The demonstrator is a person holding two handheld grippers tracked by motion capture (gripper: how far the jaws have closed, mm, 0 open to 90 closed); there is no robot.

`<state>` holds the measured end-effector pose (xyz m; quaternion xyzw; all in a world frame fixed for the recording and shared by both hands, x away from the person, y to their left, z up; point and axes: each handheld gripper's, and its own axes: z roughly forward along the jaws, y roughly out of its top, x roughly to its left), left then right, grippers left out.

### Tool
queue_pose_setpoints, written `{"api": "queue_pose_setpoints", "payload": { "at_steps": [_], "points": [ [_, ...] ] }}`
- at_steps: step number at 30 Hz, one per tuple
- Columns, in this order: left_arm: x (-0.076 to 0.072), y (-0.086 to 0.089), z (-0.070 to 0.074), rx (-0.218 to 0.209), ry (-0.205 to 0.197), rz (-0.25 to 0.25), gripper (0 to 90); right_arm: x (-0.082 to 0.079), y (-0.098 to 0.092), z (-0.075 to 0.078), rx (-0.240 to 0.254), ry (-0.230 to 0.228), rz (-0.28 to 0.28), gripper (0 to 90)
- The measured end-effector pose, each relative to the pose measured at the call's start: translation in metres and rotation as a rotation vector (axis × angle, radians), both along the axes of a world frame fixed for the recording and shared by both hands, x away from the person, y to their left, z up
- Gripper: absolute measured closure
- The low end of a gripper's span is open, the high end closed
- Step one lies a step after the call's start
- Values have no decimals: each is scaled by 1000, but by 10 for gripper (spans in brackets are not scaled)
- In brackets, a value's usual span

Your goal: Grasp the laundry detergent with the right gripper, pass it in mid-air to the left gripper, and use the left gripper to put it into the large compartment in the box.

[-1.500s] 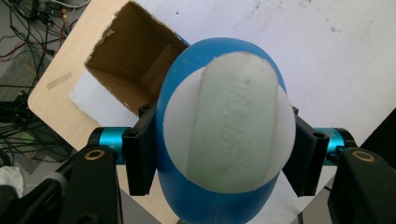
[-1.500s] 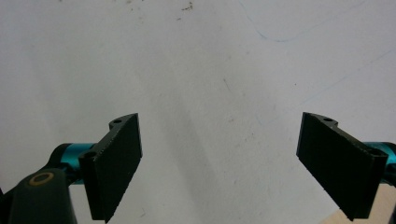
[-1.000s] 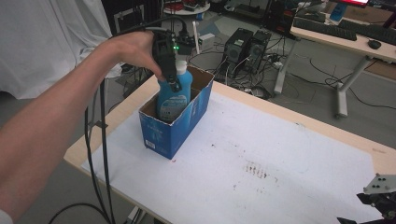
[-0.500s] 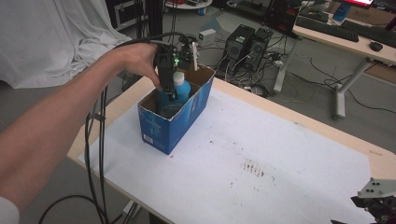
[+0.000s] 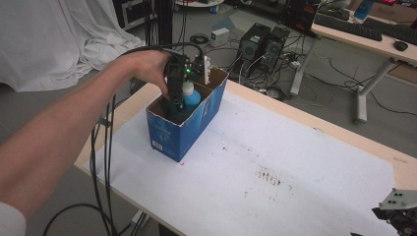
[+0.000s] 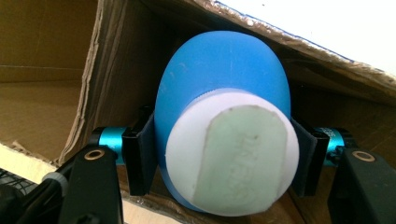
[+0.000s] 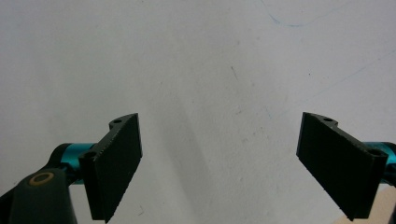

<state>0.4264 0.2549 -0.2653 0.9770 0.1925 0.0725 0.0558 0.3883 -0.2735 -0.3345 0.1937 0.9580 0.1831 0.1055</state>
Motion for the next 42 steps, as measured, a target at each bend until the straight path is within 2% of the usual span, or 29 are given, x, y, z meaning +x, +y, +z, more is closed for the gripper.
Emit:
{"api": "queue_pose_setpoints", "payload": {
  "at_steps": [3,8,16,31,35,38,42],
  "points": [
    [0,-1,-4,20,10,-3,378,0,0,0,3,-1,-1,136],
    [0,1,-7,-3,2,-2,378,1,0,0,-3,-1,-5,136],
    [2,-1,-8,8,4,0,376,2,0,-1,0,-1,-12,136],
    [2,-1,-8,-3,7,31,369,0,5,-3,2,-1,-3,136],
    [2,-1,-8,2,10,24,348,-1,4,-3,0,-2,-4,136],
    [3,-1,-8,-7,3,40,302,-1,4,-3,0,0,-5,136],
    [4,0,-6,-10,-2,40,300,-2,4,-4,-2,1,-7,136]
  ]
}}
